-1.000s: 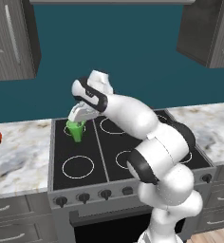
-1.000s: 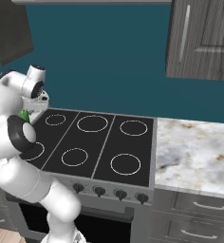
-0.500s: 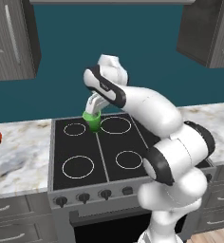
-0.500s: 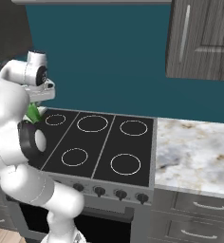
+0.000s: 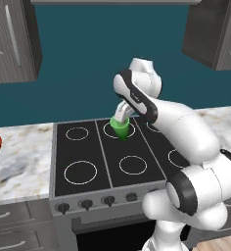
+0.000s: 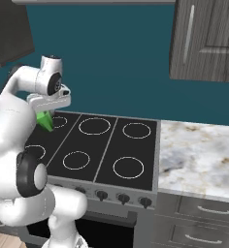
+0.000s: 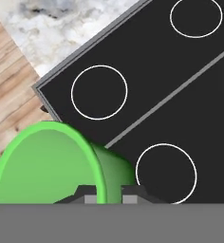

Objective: Pick the cup and bowl from the counter and place them on the counter next to the sink.

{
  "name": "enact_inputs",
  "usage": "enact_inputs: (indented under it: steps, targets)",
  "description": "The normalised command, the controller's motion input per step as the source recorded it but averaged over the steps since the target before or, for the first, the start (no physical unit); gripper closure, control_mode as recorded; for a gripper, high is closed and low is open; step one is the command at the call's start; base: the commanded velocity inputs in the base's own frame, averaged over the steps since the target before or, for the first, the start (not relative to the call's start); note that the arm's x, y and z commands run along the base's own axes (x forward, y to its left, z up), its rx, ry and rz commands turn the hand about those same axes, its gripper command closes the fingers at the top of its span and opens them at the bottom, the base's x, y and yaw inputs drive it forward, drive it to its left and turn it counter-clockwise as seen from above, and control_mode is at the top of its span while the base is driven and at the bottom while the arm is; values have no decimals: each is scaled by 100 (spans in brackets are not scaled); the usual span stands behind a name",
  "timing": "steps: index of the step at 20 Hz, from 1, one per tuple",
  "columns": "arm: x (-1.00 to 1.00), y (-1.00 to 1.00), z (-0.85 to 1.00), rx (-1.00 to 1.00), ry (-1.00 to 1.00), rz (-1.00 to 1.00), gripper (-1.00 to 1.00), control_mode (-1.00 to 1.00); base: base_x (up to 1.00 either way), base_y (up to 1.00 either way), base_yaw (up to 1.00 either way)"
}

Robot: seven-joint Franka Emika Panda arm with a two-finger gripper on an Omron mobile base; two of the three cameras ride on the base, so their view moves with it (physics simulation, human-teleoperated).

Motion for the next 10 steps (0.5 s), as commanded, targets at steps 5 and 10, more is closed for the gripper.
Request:
enact_inputs:
  steps: [5, 10]
  targets:
    - [-1, -80, -13, 3, 0, -21, 100, -100, 0, 0, 0]
    - [-3, -66, -6, 7, 0, -26, 100, -100, 0, 0, 0]
